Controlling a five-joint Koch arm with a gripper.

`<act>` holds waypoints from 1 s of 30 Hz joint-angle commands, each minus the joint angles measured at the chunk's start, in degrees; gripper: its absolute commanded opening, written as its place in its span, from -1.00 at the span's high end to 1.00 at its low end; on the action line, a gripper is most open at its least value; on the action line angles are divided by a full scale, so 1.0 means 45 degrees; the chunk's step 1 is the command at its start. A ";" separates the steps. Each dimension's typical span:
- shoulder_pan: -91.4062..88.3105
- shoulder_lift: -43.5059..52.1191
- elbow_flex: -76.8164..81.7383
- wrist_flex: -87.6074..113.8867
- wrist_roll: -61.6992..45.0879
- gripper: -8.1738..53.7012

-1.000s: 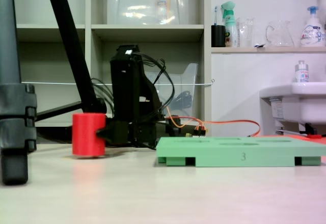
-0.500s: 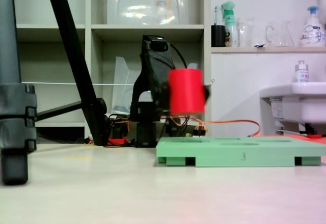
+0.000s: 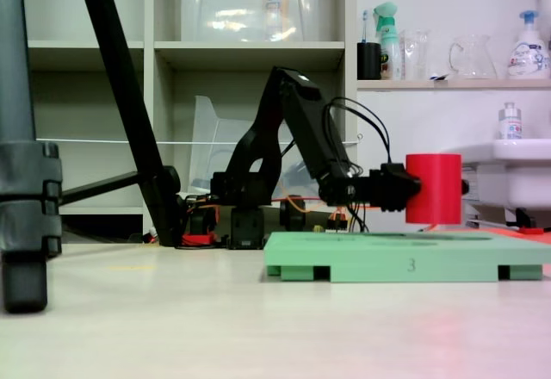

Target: Put the cylinder block into the corresponding hole

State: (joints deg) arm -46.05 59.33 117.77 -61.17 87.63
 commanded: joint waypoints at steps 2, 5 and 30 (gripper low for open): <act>-0.0469 -0.0156 -0.1133 -0.0234 0.0195 0.14; -0.0605 -0.0508 -0.1367 -0.0273 0.0234 0.13; -0.0527 -0.2676 -0.3691 0.0293 0.0234 -0.24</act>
State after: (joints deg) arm -48.25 46.49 104.33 -58.62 87.63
